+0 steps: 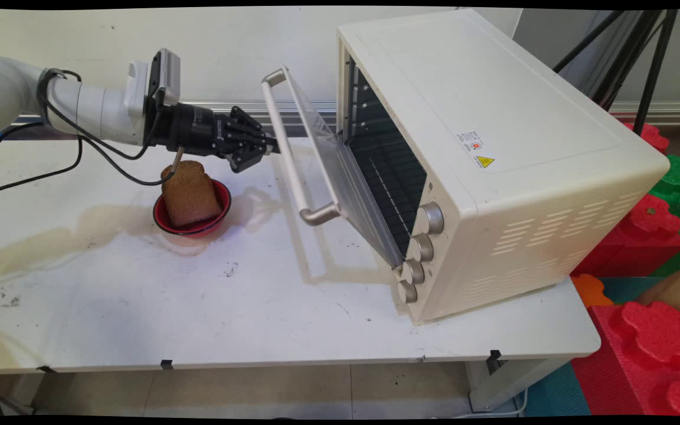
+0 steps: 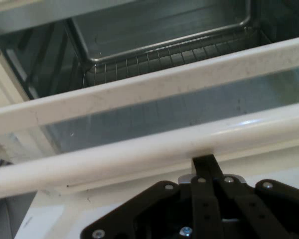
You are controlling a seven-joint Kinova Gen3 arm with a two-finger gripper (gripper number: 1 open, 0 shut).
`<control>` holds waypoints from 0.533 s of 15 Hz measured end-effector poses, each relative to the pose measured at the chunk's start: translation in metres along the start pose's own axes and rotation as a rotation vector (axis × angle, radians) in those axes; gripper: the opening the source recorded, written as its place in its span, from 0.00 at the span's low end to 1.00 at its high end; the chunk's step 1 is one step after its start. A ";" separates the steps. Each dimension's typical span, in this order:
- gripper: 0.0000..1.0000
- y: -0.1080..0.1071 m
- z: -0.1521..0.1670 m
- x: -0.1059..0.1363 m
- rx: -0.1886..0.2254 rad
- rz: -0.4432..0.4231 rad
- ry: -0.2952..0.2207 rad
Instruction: Close the oven
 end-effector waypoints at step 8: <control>0.00 0.001 -0.007 0.001 -0.005 0.014 0.006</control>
